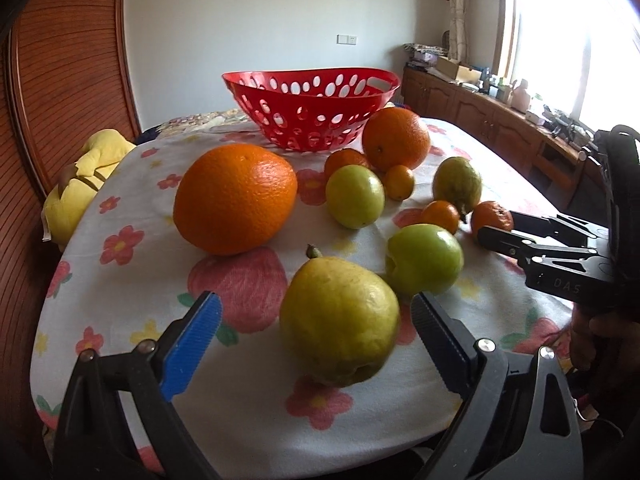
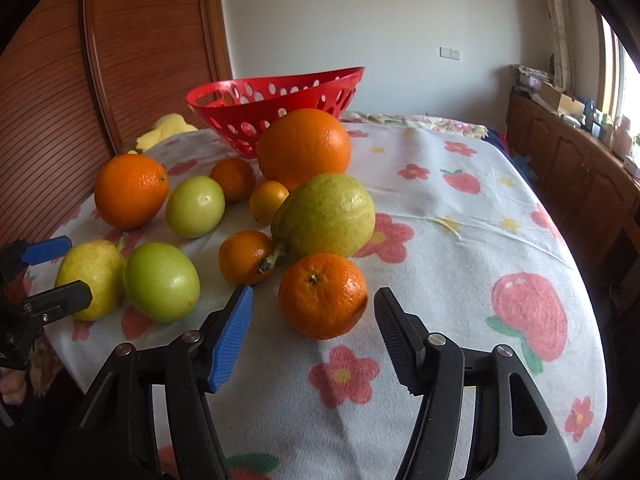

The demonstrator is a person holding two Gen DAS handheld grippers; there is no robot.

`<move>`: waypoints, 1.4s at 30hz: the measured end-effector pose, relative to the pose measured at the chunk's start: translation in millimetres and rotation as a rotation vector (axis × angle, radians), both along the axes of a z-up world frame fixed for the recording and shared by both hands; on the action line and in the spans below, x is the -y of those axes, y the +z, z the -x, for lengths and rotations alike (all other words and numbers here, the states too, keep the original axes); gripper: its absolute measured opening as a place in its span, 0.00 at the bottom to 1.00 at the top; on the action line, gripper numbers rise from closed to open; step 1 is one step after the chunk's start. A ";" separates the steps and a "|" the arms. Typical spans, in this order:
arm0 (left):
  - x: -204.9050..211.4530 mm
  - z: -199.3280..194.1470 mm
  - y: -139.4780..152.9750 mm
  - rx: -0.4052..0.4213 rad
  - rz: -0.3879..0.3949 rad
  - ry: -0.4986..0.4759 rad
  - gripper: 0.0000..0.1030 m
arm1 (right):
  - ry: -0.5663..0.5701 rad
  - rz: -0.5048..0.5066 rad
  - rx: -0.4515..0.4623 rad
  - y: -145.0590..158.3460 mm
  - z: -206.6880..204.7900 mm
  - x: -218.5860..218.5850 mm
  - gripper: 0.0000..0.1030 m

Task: Organize fruits
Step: 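Grasp the yellow pear with the left tool while the right tool grasps a tangerine, then carry the pear and tangerine into the red basket and open both tools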

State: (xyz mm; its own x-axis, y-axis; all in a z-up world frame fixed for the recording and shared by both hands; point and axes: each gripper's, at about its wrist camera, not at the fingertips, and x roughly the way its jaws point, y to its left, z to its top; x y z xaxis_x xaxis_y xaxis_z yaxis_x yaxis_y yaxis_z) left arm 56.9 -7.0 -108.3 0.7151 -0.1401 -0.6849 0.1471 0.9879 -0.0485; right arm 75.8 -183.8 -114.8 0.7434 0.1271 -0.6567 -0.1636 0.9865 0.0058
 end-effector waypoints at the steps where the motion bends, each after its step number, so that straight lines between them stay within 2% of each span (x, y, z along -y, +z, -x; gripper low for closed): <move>1: -0.1 -0.4 -0.2 0.000 0.003 -0.003 0.93 | -0.003 0.004 -0.004 -0.7 -1.1 0.0 0.58; 5: -1.1 -1.0 -0.2 0.002 0.027 -0.016 0.93 | -0.009 -0.008 -0.018 -3.1 -3.2 2.8 0.50; 7: 0.2 0.2 0.8 0.014 0.033 -0.023 0.85 | -0.013 -0.034 -0.029 -2.7 -4.9 7.2 0.47; 12: 3.1 0.5 0.2 0.004 0.051 -0.050 0.75 | -0.004 -0.033 -0.028 -2.8 -5.0 7.4 0.47; 19: 2.2 -2.6 -5.3 -0.020 0.047 -0.047 0.74 | -0.003 -0.036 -0.043 -5.8 -10.2 5.6 0.47; 21: 2.3 -3.5 -7.2 -0.031 0.049 -0.053 0.68 | 0.000 -0.036 -0.041 -5.2 -9.7 5.8 0.47; 28: 0.4 -7.4 -12.6 -0.057 0.066 -0.051 0.67 | 0.014 -0.037 -0.038 -3.1 -1.6 7.2 0.45; 30: 0.3 -6.7 -12.0 -0.052 0.078 -0.060 0.61 | 0.019 -0.042 -0.034 -1.6 1.6 8.0 0.45; 42: -1.7 -2.8 -10.4 -0.040 0.080 -0.058 0.60 | 0.019 -0.036 -0.036 -0.9 10.8 12.7 0.45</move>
State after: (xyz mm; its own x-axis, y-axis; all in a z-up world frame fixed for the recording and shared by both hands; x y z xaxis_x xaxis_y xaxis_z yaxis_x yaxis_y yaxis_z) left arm 59.7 -5.3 -118.6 0.6764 -0.2362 -0.6977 0.2006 0.9704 -0.1341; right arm 65.0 -196.4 -115.7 0.7165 0.1652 -0.6778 -0.1815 0.9822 0.0476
